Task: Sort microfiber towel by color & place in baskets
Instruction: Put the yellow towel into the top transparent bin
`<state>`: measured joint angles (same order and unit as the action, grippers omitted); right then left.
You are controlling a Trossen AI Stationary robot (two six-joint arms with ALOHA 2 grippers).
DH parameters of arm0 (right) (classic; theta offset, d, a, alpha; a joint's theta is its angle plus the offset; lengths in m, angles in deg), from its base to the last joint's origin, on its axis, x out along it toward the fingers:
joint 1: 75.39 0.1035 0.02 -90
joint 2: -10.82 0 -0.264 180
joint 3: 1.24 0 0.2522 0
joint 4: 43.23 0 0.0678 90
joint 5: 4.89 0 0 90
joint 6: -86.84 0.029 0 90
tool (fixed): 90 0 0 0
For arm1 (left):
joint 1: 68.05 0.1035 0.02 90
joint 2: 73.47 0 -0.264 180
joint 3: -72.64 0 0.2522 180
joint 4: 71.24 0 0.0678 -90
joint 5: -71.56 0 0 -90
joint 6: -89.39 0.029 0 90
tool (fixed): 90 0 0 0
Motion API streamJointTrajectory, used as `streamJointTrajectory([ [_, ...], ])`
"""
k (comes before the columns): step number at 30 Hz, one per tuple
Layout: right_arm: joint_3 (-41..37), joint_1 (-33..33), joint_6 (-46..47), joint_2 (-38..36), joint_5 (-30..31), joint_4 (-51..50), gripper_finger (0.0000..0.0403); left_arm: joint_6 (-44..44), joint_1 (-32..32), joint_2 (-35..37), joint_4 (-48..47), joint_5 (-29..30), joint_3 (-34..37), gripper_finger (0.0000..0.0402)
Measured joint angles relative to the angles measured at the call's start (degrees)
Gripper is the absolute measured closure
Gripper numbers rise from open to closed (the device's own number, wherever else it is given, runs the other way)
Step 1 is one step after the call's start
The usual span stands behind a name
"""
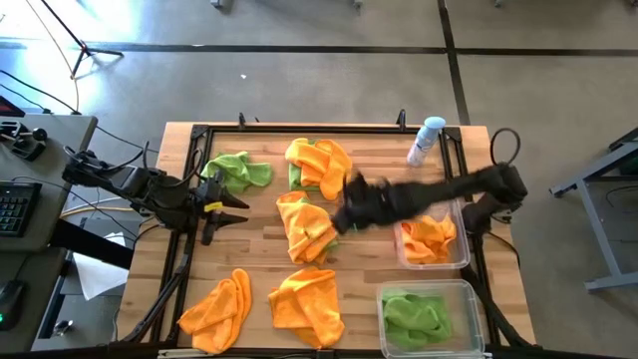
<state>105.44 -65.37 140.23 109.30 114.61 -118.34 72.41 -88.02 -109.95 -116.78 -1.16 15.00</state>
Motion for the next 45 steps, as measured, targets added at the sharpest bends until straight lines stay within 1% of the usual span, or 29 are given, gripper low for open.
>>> streamJointTrajectory([
  [4,0.0,-11.1,-16.9,0.1,-8.4,7.9,0.0155,-0.3,0.0,0.3,0.0,1.5,0.0,0.0257],
  [8,0.0,-19.9,-30.0,0.9,-15.8,15.8,0.0155,0.1,0.2,0.6,0.1,1.9,0.0,0.0257],
  [10,0.0,-22.9,-34.7,1.4,-18.0,19.9,0.0155,0.1,0.6,0.7,0.1,3.0,0.0,0.0257],
  [15,0.0,-27.5,-41.7,4.3,-22.5,24.5,0.0155,0.1,2.5,1.9,0.3,7.5,0.0,0.0257],
  [19,0.0,-29.3,-42.4,8.3,-25.6,26.1,0.0155,1.0,4.6,3.4,0.5,8.8,0.0,0.0257],
  [23,0.0,-30.3,-43.1,12.8,-25.4,26.6,0.0155,0.6,6.3,5.1,0.4,8.9,0.0,0.0257],
  [28,0.0,-30.7,-44.4,17.5,-22.4,28.9,0.0155,-0.9,7.8,6.5,0.4,9.2,0.0,0.0257],
  [37,0.0,-31.1,-46.9,22.7,-22.5,30.8,0.0155,-3.1,9.2,6.8,0.4,9.2,0.0,0.0257],
  [41,0.0,-31.7,-46.6,24.5,-24.1,30.8,0.0156,-4.4,9.2,6.8,0.4,9.2,0.0,0.0257],
  [43,0.0,-32.1,-45.7,25.6,-25.4,30.8,0.0162,-5.1,9.2,6.8,0.4,9.2,0.0,0.0257],
  [45,0.0,-32.6,-45.3,26.5,-26.7,30.8,0.0180,-5.4,9.2,6.8,0.4,9.2,0.0,0.0257],
])
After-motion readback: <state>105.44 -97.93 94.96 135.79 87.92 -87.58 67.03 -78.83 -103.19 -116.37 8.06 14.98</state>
